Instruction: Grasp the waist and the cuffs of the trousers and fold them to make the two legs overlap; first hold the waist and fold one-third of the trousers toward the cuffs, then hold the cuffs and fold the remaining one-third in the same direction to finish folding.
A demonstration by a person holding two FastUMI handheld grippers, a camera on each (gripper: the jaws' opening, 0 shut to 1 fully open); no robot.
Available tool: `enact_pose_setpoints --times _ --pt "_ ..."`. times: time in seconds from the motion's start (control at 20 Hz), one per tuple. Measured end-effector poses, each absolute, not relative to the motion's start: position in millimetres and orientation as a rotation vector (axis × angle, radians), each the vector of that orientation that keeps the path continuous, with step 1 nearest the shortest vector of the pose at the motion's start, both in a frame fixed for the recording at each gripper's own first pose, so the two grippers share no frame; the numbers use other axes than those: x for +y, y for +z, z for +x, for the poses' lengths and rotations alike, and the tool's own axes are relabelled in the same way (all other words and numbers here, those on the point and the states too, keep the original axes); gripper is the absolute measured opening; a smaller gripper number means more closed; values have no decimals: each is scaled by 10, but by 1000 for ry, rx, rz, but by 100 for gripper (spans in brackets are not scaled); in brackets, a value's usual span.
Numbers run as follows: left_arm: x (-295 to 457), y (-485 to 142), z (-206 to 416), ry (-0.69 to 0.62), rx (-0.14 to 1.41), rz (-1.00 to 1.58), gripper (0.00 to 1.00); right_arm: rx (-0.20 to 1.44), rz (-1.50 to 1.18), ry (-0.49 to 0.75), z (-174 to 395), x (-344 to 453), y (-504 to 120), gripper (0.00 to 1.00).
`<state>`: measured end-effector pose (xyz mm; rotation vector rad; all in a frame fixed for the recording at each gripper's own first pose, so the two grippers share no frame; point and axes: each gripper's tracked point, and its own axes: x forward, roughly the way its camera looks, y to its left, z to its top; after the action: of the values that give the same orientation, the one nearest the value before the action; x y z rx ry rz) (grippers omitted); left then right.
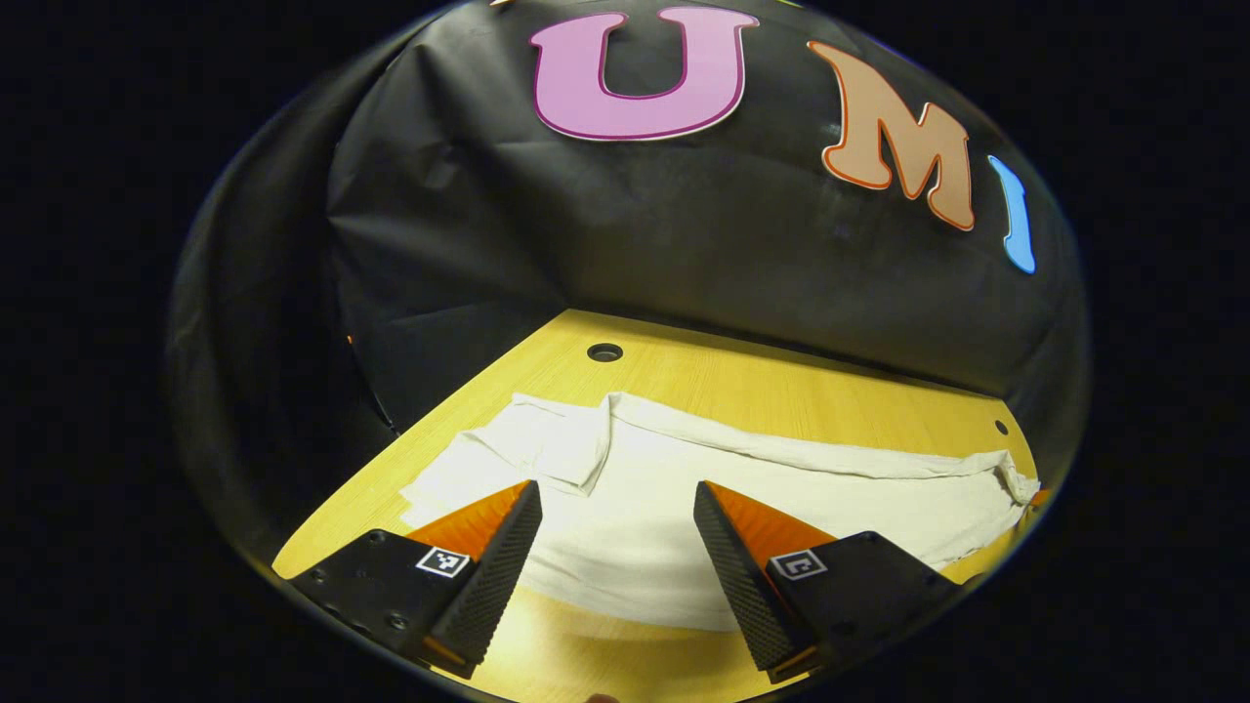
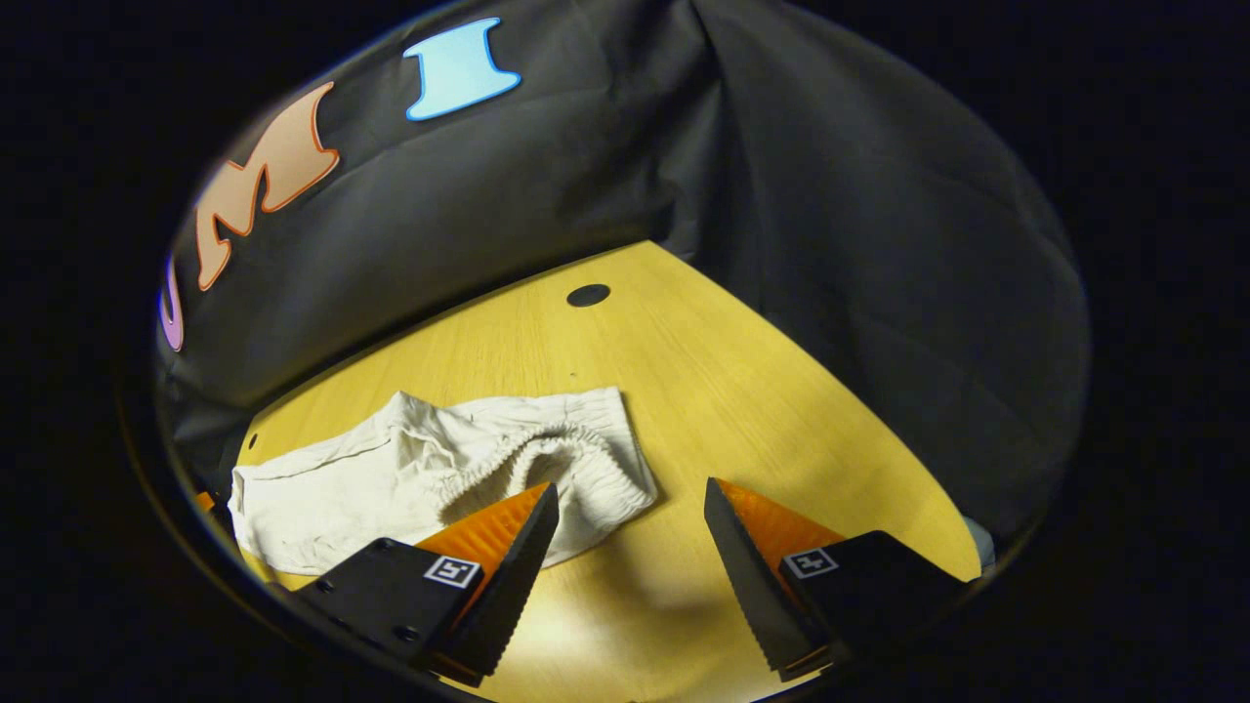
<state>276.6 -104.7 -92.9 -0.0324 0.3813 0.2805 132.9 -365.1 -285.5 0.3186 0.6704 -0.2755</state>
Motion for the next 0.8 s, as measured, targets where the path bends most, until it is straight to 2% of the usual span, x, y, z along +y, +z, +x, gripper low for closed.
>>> enact_pose_setpoints --times 0.05,0.15,0.2,0.25,0.3,0.35,0.7,0.8 --pt "-1084 -920 2727 283 378 -29 95 673 332 -266 1363 -3630 -2881 90" --pt "-1144 -910 2681 289 376 -21 95 673 344 -245 1403 -3583 -2900 95" --pt "-1200 -909 2634 289 373 -22 95 674 341 -229 1431 -3542 -2927 81" --pt "-1245 -907 2596 288 376 -19 95 680 322 -224 1428 -3533 -2966 84" --pt "-1282 -911 2544 289 377 -9 95 689 296 -223 1420 -3558 -3014 77" --pt "-1316 -909 2518 287 375 2 95 694 287 -221 1418 -3577 -3030 75" --pt "-1529 -980 2406 269 379 -20 95 616 245 -206 1494 -3530 -2798 17" --pt "-1535 -958 2385 264 370 -29 95 612 205 -204 1515 -3499 -2751 17"
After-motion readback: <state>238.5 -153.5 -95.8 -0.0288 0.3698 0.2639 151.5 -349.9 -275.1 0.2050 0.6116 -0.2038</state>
